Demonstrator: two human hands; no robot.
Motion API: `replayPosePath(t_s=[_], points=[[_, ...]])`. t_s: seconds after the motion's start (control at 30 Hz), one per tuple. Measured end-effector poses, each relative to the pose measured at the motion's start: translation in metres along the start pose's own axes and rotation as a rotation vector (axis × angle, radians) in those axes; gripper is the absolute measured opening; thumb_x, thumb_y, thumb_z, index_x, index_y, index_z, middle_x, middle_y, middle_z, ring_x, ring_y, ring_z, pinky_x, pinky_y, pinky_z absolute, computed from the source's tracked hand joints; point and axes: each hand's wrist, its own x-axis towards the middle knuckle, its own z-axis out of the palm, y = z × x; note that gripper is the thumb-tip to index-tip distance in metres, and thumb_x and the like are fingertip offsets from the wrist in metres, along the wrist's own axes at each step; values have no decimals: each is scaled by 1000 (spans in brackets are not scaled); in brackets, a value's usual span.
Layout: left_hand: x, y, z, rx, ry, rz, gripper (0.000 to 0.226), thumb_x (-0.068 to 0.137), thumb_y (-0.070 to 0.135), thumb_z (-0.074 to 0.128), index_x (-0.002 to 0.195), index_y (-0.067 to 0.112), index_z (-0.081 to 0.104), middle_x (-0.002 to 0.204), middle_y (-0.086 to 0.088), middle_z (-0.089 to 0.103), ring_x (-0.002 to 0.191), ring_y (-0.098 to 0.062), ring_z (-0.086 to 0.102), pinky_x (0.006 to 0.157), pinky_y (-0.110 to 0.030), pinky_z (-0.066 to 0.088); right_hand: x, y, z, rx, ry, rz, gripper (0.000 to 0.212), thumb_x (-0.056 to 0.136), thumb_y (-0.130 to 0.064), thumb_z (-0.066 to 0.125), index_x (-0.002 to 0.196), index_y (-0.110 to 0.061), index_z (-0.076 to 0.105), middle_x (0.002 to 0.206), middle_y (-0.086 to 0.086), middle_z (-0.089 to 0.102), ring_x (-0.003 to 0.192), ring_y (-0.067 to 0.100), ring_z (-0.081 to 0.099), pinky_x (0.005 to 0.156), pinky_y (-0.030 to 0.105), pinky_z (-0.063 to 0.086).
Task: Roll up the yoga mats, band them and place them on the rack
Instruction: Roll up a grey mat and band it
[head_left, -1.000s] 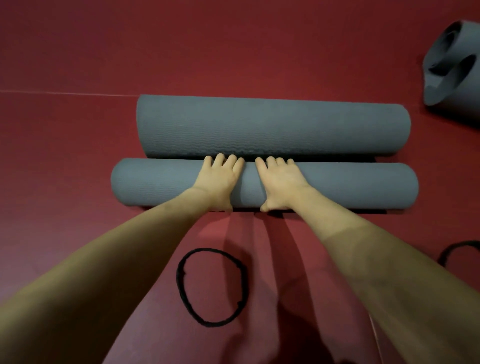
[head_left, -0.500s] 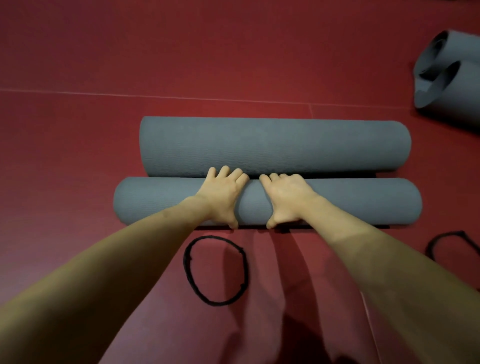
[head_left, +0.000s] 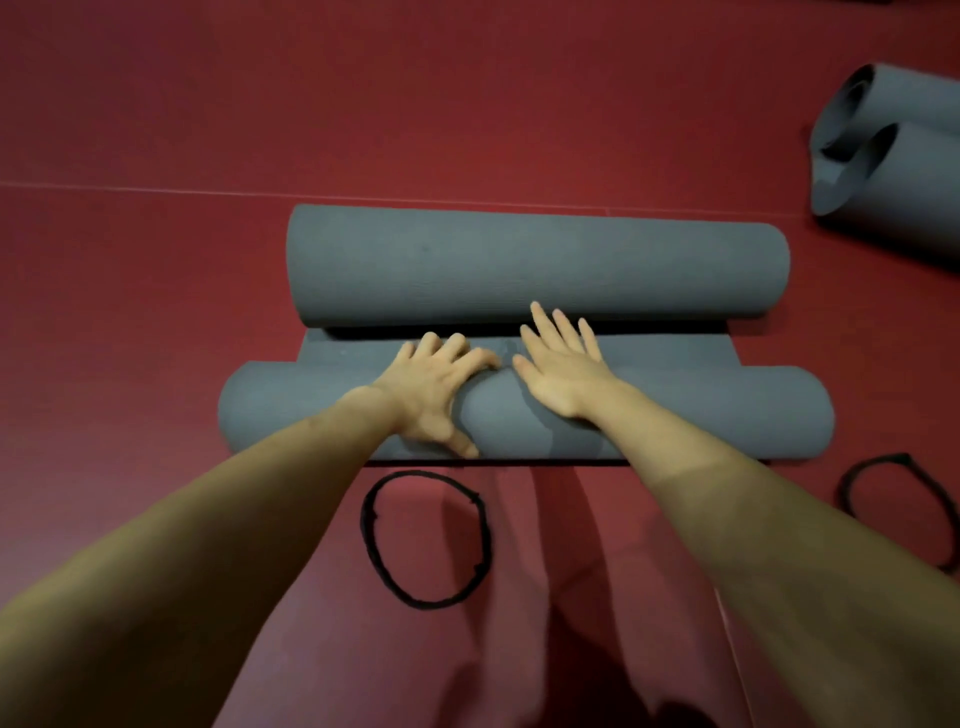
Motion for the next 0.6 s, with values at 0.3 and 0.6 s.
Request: replayPosePath(t_s=[0.3,0.6], points=[[38,-22,-10,-126,-31,-295,63,92,64,32,148,36,24,148,-2,35,135,-27,31,112,-41,20,25,2,-9,-35,137,129,58,101,-44,16,153,-21,7,146,9,32,133,29,33,111,44,13],[68,-42,-17,-172,-99,-320,59,94,62,26,148,37,23,161,1,-2,145,-25,17,115,-42,15,60,13,-9,-62,206,51,59,101,-45,15,153,-17,8,160,0,14,146,15,15,115,47,-10]])
